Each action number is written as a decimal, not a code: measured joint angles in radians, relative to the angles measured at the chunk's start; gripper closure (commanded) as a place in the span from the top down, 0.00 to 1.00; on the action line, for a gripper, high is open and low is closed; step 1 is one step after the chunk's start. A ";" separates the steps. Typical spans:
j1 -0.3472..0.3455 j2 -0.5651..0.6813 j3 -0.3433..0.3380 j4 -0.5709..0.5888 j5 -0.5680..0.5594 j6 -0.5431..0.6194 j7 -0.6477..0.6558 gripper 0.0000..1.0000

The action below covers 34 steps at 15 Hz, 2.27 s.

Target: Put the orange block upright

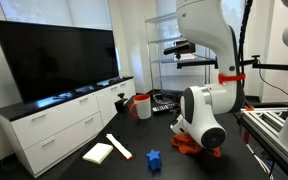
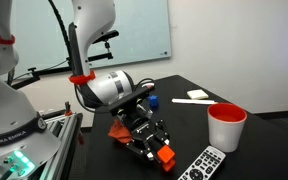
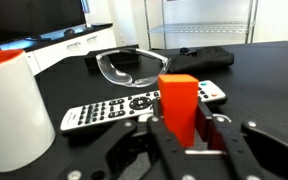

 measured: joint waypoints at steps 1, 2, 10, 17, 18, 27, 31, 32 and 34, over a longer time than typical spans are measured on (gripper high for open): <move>0.000 0.000 0.000 0.000 0.000 0.000 0.001 0.73; 0.000 0.000 0.001 0.000 0.000 0.000 0.002 0.81; 0.000 0.002 0.007 0.000 0.000 0.002 0.022 1.00; -0.019 -0.195 0.044 -0.088 0.000 0.288 0.009 1.00; -0.027 -0.255 0.044 -0.108 0.000 0.362 -0.005 1.00; -0.163 -0.775 -0.183 -0.167 0.326 1.001 -0.400 1.00; -0.137 -0.818 -0.351 -0.203 0.647 1.055 -0.661 1.00; -0.094 -0.817 -0.393 -0.204 0.726 1.051 -0.710 1.00; 0.038 -0.822 -0.485 -0.201 0.886 1.016 -0.786 1.00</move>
